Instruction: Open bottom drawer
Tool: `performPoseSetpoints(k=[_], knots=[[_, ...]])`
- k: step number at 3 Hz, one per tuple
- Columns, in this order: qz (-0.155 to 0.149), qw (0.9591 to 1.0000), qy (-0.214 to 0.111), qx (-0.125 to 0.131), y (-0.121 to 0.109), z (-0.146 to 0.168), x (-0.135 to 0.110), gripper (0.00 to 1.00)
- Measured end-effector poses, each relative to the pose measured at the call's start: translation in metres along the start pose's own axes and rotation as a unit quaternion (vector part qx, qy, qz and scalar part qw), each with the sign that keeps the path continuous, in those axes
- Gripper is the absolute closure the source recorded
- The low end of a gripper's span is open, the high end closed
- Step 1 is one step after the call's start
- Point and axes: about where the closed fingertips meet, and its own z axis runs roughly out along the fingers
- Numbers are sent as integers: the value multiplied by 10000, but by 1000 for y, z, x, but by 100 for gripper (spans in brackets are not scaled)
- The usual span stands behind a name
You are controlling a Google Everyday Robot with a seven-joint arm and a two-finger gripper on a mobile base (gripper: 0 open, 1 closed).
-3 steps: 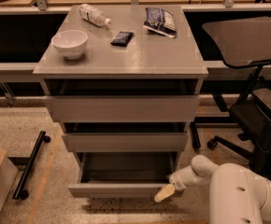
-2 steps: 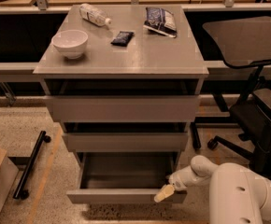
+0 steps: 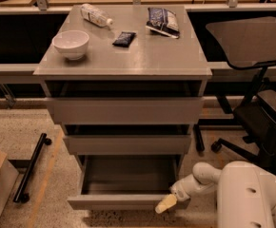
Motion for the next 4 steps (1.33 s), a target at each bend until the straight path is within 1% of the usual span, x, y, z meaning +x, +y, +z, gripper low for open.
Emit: performPoseSetpoints(k=[1, 2, 3, 4], knots=[[447, 9983, 50, -375, 34, 12, 27, 0], [448, 9983, 50, -376, 34, 12, 27, 0], [524, 9982, 49, -302, 46, 7, 33, 0], [281, 9996, 55, -89, 61, -5, 26, 0]])
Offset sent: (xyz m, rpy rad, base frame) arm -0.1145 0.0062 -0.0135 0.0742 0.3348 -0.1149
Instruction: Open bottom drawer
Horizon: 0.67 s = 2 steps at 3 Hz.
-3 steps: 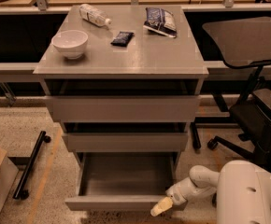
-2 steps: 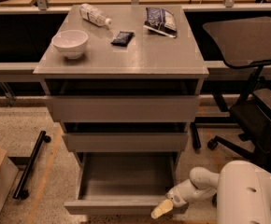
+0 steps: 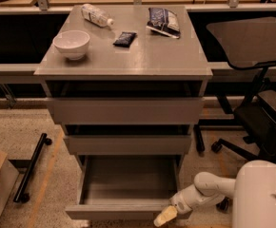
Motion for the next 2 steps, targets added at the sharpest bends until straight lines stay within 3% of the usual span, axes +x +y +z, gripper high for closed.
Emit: performPoseSetpoints(k=[1, 2], knots=[[-401, 9989, -40, 250, 15, -13, -14, 0], [-432, 9987, -37, 278, 17, -14, -16, 0]])
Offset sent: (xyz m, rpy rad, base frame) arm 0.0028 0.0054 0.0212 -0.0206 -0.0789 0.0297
